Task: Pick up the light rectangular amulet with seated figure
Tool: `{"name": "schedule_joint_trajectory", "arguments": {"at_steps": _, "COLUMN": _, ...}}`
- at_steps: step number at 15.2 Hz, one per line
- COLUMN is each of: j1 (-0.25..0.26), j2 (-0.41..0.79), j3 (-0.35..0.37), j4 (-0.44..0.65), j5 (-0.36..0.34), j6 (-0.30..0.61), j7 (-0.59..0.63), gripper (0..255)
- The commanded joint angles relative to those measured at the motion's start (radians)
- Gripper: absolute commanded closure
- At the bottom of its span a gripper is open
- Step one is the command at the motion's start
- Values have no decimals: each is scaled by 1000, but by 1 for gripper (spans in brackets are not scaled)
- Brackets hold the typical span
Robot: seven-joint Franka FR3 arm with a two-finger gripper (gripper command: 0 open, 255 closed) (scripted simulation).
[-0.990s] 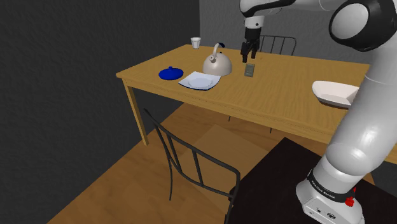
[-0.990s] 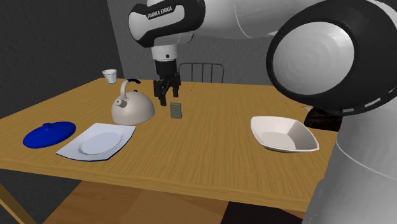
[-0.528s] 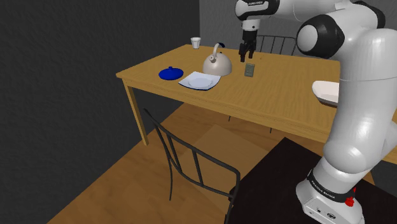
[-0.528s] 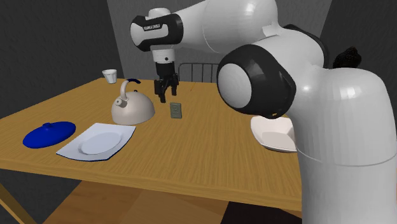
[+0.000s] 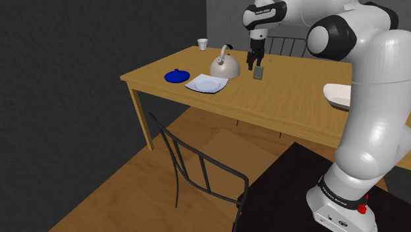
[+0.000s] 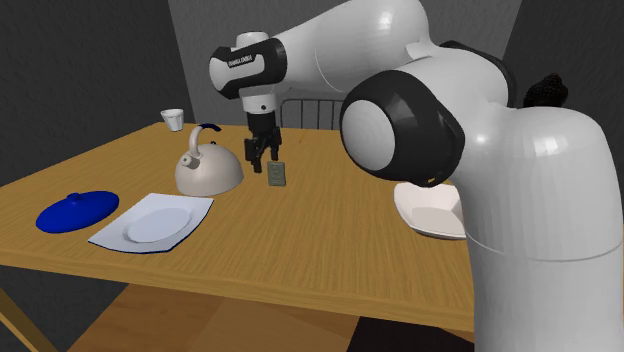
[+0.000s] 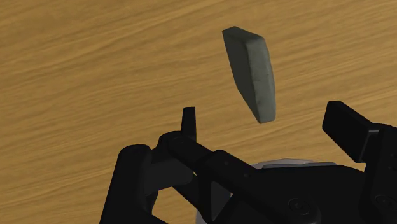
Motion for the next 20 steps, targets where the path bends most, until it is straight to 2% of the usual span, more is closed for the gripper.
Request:
{"name": "schedule_joint_trajectory", "arguments": {"at_steps": 1, "j1": 0, "j2": 0, "j3": 0, "j4": -3, "j5": 0, "j6": 4, "j7": 0, "gripper": 255}}
{"name": "schedule_joint_trajectory", "arguments": {"at_steps": 10, "j1": 0, "j2": -1, "j3": 0, "j4": -4, "j5": 0, "j6": 4, "j7": 0, "gripper": 255}}
{"name": "schedule_joint_trajectory", "arguments": {"at_steps": 20, "j1": -14, "j2": 20, "j3": -2, "j4": 162, "j5": 4, "j6": -142, "j7": 1, "gripper": 255}}
